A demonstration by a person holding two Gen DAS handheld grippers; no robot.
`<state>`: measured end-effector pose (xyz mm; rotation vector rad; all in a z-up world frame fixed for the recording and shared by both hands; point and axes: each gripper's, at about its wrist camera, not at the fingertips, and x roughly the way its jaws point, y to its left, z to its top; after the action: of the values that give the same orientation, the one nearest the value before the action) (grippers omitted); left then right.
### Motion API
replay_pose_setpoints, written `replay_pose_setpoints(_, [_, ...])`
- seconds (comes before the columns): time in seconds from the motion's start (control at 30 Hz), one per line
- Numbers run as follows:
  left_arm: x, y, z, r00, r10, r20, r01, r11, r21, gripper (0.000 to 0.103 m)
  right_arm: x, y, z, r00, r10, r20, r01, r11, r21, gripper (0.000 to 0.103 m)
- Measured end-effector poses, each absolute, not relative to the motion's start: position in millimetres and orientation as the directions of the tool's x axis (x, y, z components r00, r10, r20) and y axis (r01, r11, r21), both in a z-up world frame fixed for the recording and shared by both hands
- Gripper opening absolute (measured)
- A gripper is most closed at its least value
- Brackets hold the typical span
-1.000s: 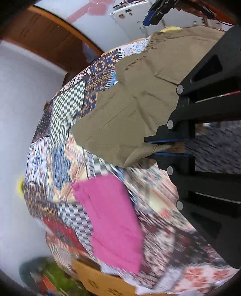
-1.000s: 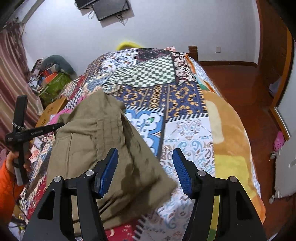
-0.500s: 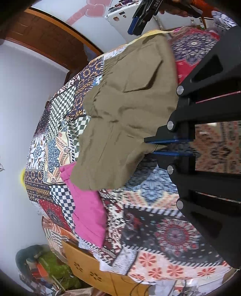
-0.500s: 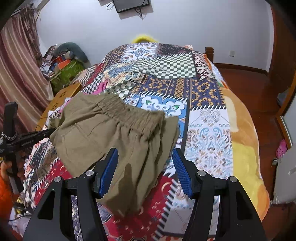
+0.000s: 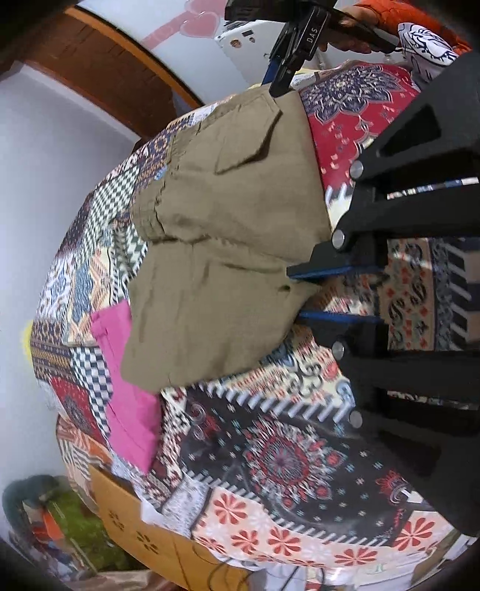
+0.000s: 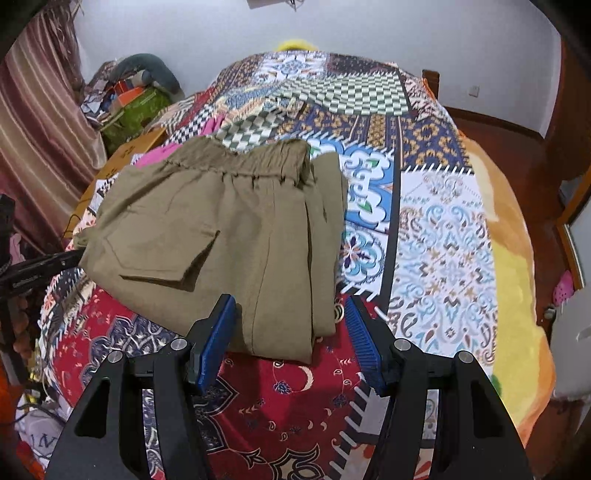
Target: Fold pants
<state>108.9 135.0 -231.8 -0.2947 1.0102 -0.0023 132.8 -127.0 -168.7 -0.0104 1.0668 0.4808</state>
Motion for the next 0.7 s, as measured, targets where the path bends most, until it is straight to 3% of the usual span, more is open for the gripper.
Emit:
replay_pose_setpoints(0.1, [103, 146, -240, 0.521, -0.133, -0.843, -0.164, 0.954, -0.251, 0.024, 132, -128, -170, 0.385, 0.378, -0.842, -0.381, 0.896, 0.228, 0.058])
replay_pose_setpoints(0.27, [96, 160, -253, 0.481, -0.041, -0.876, -0.218, 0.962, -0.165, 0.024, 131, -127, -169, 0.39, 0.368, -0.844, -0.383, 0.898, 0.214, 0.061])
replay_pose_setpoints(0.37, [93, 170, -252, 0.475, -0.044, -0.879, -0.233, 0.957, -0.174, 0.024, 132, -127, -165, 0.399, 0.362, -0.842, -0.385, 0.9, 0.204, 0.061])
replay_pose_setpoints(0.7, [123, 147, -192, 0.59, -0.085, -0.803, -0.108, 0.977, -0.182, 0.024, 152, -129, -133, 0.506, 0.383, -0.773, -0.396, 0.899, 0.186, 0.061])
